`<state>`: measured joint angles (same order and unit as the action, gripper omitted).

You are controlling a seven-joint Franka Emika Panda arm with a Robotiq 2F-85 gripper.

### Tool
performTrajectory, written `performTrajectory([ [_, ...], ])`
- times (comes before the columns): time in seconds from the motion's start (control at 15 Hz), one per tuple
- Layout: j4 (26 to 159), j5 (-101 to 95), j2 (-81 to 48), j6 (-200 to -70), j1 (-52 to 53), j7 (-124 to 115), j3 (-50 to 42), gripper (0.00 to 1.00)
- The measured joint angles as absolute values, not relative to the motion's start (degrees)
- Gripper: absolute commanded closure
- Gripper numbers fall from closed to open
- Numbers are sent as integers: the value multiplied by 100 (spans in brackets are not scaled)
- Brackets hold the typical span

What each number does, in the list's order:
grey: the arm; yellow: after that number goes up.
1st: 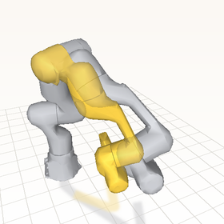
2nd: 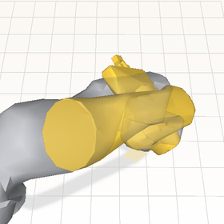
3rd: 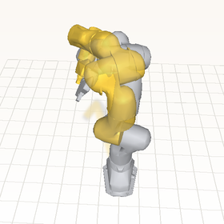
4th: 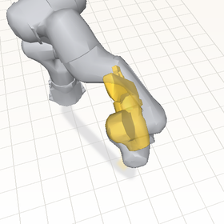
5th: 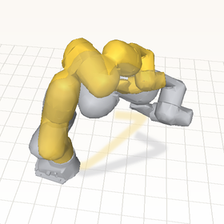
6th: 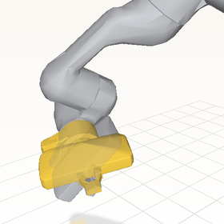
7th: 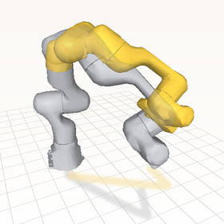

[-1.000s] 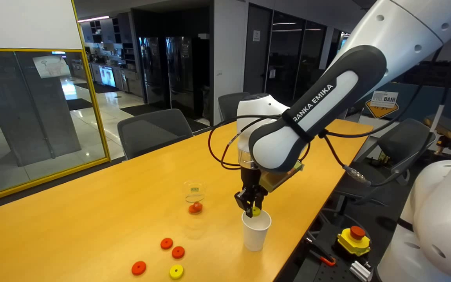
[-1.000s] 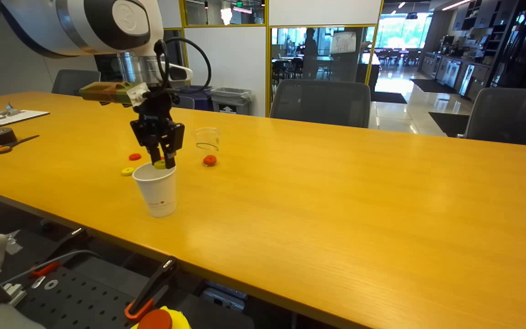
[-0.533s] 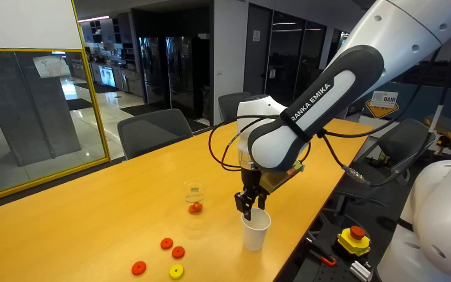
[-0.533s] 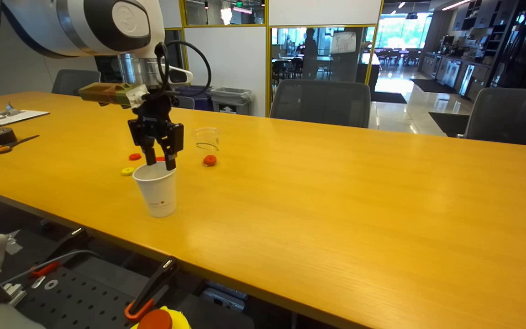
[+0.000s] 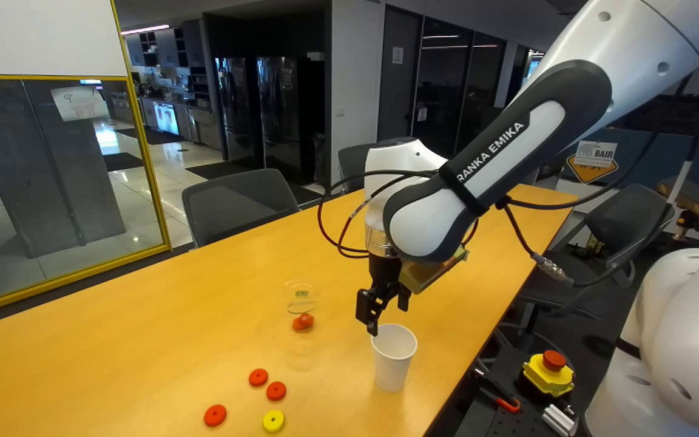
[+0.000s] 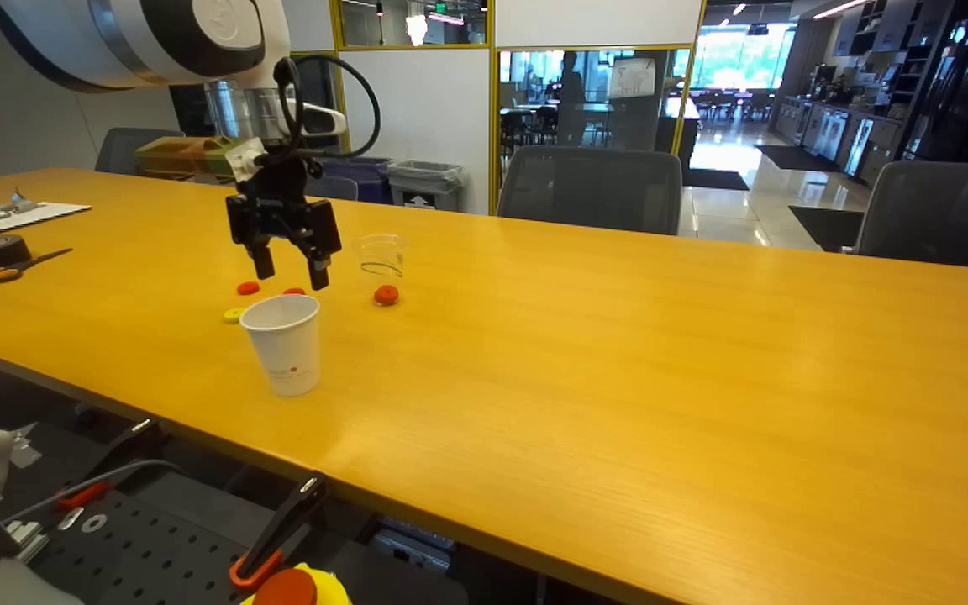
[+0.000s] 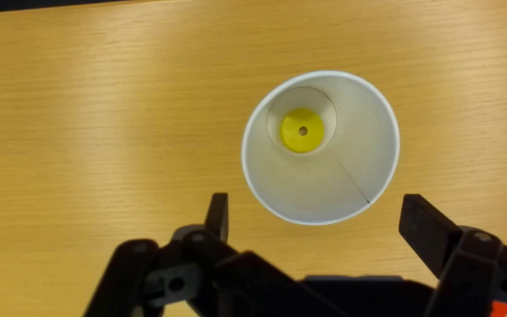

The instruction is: Pick up the orange and yellow objects and put them in the cups

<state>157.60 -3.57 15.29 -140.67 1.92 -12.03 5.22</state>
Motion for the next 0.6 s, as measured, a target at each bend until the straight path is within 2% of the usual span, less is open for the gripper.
performTrajectory([
  [0.6,15017,-357,1167,-14113,597,-1498,1230,0],
])
